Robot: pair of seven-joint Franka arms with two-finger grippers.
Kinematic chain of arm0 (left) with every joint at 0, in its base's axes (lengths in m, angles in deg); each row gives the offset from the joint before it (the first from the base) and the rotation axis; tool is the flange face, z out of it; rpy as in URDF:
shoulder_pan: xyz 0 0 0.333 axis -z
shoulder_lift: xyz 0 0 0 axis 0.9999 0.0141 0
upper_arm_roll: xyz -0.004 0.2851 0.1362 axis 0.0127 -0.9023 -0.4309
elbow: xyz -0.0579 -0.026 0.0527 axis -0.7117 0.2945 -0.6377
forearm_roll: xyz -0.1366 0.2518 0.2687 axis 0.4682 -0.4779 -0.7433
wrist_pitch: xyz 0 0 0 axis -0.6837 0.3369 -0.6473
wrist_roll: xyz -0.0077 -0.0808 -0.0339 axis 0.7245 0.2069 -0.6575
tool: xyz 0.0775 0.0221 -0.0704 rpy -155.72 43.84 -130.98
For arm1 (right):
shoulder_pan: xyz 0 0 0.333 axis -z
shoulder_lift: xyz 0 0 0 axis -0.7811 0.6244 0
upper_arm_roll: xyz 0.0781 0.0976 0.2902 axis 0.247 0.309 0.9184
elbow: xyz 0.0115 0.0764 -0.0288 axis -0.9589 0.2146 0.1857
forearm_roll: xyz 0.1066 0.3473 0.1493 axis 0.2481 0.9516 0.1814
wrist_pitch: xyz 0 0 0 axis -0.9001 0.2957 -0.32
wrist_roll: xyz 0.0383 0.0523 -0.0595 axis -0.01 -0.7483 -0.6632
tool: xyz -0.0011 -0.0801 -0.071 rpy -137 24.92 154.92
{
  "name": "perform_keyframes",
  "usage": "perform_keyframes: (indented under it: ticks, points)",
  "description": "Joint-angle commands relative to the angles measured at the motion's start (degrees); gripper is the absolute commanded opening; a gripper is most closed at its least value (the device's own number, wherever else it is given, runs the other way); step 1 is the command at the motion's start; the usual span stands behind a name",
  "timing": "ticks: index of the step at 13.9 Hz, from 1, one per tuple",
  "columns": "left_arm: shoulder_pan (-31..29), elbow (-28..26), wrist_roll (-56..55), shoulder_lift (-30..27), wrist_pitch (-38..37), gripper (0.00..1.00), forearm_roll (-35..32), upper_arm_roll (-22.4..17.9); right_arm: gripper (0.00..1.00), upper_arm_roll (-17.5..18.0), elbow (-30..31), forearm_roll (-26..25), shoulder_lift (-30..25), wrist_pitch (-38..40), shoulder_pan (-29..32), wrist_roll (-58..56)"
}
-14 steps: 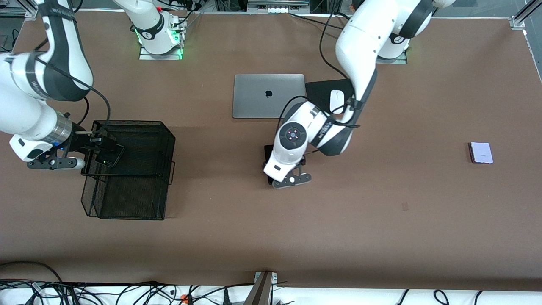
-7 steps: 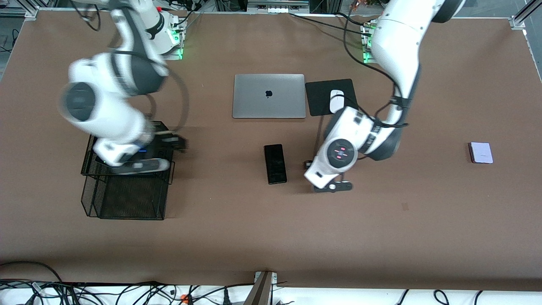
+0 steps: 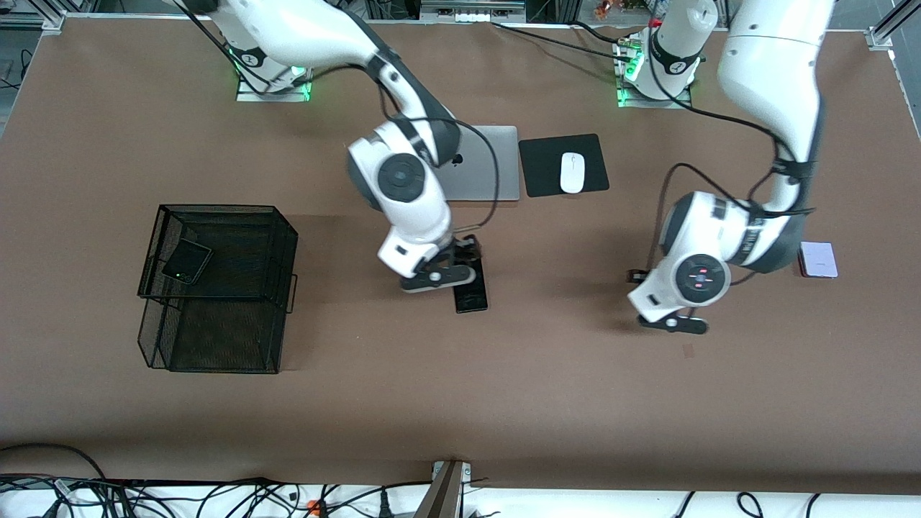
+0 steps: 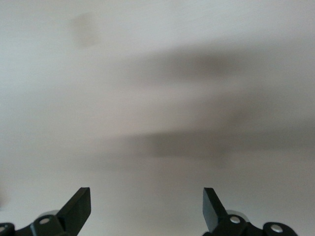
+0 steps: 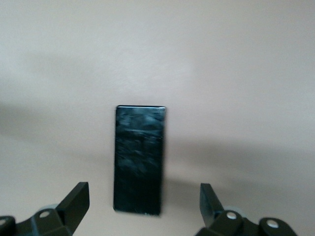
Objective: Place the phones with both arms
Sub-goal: 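Grasp the black phone while the left gripper grasps the white phone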
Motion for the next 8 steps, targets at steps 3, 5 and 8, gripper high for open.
perform_keyframes:
  ticks: [3,5,8]
  points:
    - [-14.52,-8.76,18.12,-6.16,9.10,1.00,-5.24,0.95,0.99,-0.95,-3.82,-5.34,6.83,-1.77,-1.45,0.05]
    - [-20.16,-8.86,18.94,-6.17,11.32,1.00,-4.54,1.04,0.99,-0.95,-3.82,-5.43,7.54,-1.94,-1.80,0.40]
    - [-28.86,-8.77,18.15,-5.82,15.62,1.00,-1.56,1.30,0.99,-0.77,-3.55,-4.91,8.33,-5.53,-1.80,0.14]
